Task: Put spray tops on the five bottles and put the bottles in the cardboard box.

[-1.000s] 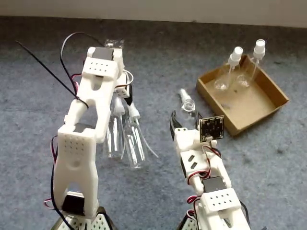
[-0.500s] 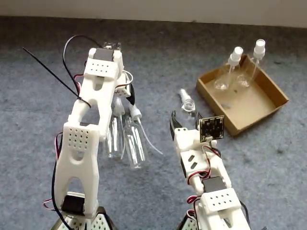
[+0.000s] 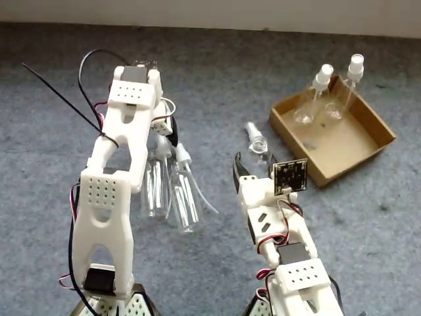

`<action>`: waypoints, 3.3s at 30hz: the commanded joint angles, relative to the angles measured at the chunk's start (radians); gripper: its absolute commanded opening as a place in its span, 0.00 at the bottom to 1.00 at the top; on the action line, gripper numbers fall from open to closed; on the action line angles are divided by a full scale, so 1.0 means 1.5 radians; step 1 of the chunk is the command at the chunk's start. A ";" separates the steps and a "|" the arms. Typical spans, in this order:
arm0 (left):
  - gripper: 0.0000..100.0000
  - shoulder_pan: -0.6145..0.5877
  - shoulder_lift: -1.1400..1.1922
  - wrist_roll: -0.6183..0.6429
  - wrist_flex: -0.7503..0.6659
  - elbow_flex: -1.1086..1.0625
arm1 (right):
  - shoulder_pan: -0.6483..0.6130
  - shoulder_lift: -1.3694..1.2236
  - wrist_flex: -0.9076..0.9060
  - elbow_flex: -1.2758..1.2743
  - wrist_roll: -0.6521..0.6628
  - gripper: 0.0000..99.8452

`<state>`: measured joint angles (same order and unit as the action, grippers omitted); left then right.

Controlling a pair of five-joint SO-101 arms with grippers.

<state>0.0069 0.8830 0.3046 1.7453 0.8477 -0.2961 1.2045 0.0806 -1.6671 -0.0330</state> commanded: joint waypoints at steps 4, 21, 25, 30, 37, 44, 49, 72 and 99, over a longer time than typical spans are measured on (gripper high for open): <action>0.22 -0.001 -0.087 0.005 0.005 -0.052 | 0.006 0.012 0.017 -0.055 0.008 0.04; 0.08 0.007 -0.007 0.006 0.001 -0.022 | 0.005 0.012 0.017 -0.055 0.008 0.04; 0.09 0.008 -0.006 0.006 -0.002 -0.022 | 0.005 0.012 0.017 -0.055 0.008 0.04; 0.09 0.008 -0.006 0.005 -0.044 -0.022 | 0.005 0.012 0.017 -0.055 0.008 0.04; 0.09 0.008 -0.007 0.002 -0.060 0.032 | 0.005 0.012 0.017 -0.055 0.008 0.04; 0.09 0.006 -0.012 0.001 -0.060 0.059 | 0.005 0.012 0.017 -0.055 0.008 0.04; 0.09 0.003 -0.011 0.000 -0.060 0.090 | 0.005 0.012 0.016 -0.055 0.008 0.04; 0.01 0.028 -0.123 0.002 0.010 0.280 | -0.073 0.012 0.017 -0.088 0.007 0.04; 0.00 0.303 -0.711 -0.064 0.005 -0.124 | -0.073 0.008 0.093 -0.087 0.167 0.04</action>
<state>0.3859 -0.0683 0.2831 1.7545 0.6882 -0.3959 1.2045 0.1910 -1.6671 0.0790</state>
